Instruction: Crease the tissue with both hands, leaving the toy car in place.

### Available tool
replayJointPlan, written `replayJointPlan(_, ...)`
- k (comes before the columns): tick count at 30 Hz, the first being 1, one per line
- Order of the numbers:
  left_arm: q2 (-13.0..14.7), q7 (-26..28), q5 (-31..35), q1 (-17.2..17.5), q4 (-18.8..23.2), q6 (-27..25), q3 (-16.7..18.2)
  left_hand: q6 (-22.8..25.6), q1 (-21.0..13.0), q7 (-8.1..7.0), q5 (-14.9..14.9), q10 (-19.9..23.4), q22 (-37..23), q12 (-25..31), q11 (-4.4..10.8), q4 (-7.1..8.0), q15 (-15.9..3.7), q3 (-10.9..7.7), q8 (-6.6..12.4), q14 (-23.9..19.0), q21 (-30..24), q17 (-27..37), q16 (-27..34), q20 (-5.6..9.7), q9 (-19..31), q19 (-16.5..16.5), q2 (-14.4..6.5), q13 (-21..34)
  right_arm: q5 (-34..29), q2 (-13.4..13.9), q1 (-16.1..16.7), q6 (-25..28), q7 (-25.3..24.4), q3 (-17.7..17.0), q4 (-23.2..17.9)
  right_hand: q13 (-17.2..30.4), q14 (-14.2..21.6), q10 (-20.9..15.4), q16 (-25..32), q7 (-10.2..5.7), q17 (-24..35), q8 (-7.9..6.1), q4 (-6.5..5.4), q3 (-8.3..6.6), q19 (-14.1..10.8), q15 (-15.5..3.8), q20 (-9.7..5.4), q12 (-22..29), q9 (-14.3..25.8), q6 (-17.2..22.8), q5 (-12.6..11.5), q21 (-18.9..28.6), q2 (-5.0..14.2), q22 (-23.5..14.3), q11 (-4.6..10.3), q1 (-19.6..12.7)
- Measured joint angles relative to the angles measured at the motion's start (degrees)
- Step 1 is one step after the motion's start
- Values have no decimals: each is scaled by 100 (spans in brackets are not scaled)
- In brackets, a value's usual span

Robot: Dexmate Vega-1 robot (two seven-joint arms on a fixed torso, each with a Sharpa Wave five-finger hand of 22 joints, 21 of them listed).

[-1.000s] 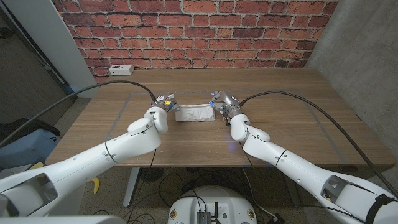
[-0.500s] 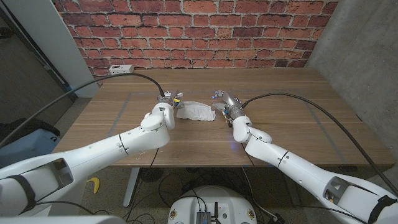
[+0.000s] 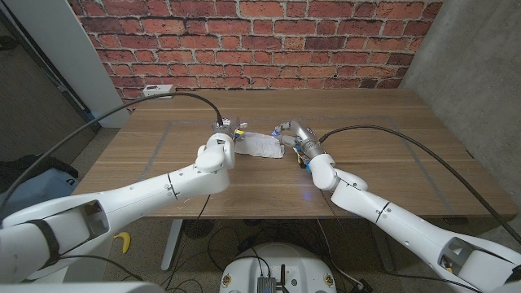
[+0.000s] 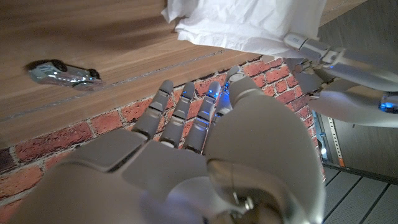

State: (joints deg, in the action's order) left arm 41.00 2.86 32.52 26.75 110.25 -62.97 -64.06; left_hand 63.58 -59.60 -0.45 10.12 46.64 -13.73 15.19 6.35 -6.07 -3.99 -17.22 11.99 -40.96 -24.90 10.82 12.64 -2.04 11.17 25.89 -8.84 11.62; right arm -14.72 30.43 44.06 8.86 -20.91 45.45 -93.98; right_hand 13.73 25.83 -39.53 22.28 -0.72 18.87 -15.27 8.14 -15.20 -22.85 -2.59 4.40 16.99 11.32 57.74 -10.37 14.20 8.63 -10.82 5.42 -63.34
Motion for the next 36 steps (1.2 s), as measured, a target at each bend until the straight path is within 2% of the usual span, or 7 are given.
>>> replayJointPlan(7,-133,-17,437,-32,-182,-44,-189,-1081,221,-249,1,-485,0,-224,69,-70,38,18,-254,359,-33,97,-79,-19,-32,-211,107,92,96,194,-22,-15,776,3,-305,27,89,-30,105,-23,68,30,0,0,-61,-7,1,48,1,-23,0,44,0,1,-31,0)
replayJointPlan(17,-273,136,1295,43,-427,-185,-431,-4319,601,-653,87,-2261,53,-465,84,-135,136,501,-274,1682,-3,160,-201,-72,-53,-917,606,239,73,298,-122,214,1360,87,-511,27,89,-7,168,-53,148,62,23,24,-61,-7,1,41,-13,-54,0,44,11,1,-8,-11)
replayJointPlan(21,-314,352,1592,120,-499,-185,-440,-4671,654,-831,117,-2576,76,-465,95,-134,154,551,-247,2003,13,118,-228,-133,-53,-1017,659,264,49,307,-145,259,1431,105,-541,44,87,36,168,-34,175,90,23,24,-61,-8,1,14,-13,-79,0,44,-4,1,31,-48)
replayJointPlan(23,-314,612,1772,120,-499,-76,-440,-4488,658,-1028,117,-2510,96,-373,120,-143,162,572,-119,2011,13,78,-216,-133,-53,-1017,663,264,49,308,-156,259,1431,114,-551,54,59,78,168,-62,200,131,23,24,-61,-8,1,14,-13,-106,22,44,-3,1,-11,-47)
replayJointPlan(26,-341,889,1927,380,-587,152,-327,-3221,581,-1067,117,-1979,143,-142,141,-175,149,540,234,1694,-44,-5,-92,-75,-53,-958,587,238,4,308,-162,321,1516,117,-556,54,43,90,168,-93,202,134,23,24,-61,-8,1,-32,-13,-138,22,44,-3,1,-23,-47)
replayJointPlan(29,-341,1026,1987,380,-587,439,-327,-2096,461,-832,81,-1375,149,57,119,-227,131,444,458,1223,-133,-43,-4,-34,-52,-811,462,182,4,297,-158,321,1516,116,-556,53,43,149,168,-73,202,179,23,24,-61,-8,1,-36,-13,-225,22,44,-3,-2,-42,-47)
replayJointPlan(36,-92,823,2028,865,-263,1082,215,-739,398,-422,18,-365,175,335,89,-256,68,251,605,448,-269,-61,46,20,-52,-628,251,115,-81,276,-85,279,1342,65,-559,80,-197,579,50,-91,198,401,-19,66,-61,0,1,-246,-13,-718,21,44,-94,-26,-140,50)
